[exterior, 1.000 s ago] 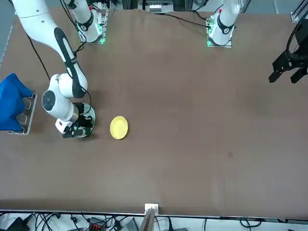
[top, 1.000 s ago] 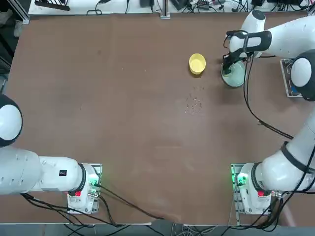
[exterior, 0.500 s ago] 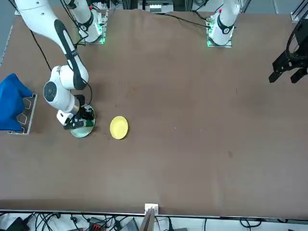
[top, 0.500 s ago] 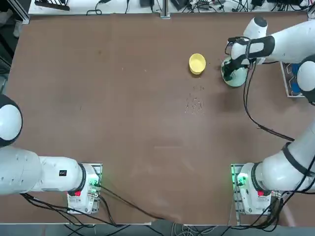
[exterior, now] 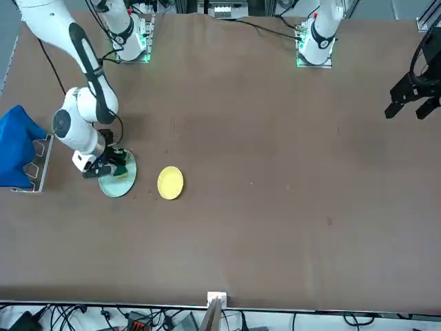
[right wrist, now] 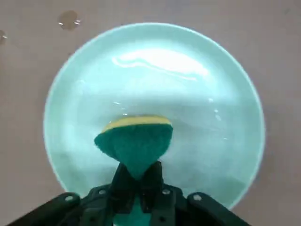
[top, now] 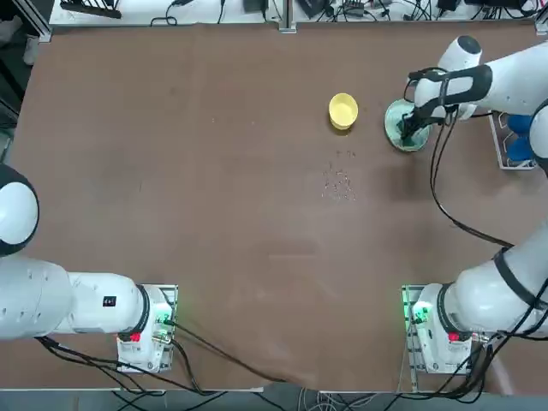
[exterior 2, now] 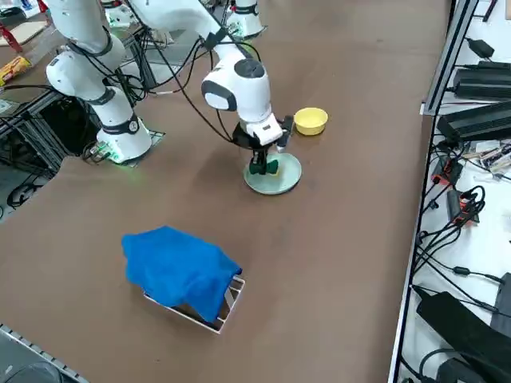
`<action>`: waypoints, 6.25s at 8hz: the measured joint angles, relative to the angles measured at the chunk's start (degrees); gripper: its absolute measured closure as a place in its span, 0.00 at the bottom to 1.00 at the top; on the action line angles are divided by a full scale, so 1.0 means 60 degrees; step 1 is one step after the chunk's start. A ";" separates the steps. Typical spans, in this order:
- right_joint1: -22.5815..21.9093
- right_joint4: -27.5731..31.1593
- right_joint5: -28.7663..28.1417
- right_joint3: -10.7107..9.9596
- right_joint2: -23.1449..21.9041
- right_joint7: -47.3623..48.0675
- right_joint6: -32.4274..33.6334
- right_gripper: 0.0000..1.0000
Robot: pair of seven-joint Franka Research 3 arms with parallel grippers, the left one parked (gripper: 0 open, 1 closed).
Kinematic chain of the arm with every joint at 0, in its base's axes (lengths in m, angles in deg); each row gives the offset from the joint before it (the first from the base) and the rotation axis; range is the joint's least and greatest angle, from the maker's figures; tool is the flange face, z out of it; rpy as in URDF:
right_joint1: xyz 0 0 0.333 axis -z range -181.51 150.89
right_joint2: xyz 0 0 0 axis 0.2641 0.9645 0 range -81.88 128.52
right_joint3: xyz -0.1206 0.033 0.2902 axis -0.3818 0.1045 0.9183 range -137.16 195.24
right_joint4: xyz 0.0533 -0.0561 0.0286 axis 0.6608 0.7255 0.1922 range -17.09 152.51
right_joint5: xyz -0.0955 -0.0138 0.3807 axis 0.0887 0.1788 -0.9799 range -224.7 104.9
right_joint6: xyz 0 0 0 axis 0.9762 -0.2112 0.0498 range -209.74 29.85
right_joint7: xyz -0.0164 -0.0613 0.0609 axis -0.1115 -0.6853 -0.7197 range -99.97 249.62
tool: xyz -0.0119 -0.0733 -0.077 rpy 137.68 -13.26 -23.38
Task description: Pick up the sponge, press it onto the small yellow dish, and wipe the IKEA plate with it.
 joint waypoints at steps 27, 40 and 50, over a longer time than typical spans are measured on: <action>0.1682 0.0061 -0.0282 0.1056 0.0041 -0.1370 0.0031 0.91; 0.0918 -0.2758 -0.0294 0.1195 0.1510 -0.0562 0.1495 0.91; -0.0119 -0.1784 -0.0780 0.1268 -0.1888 0.1243 0.4277 0.91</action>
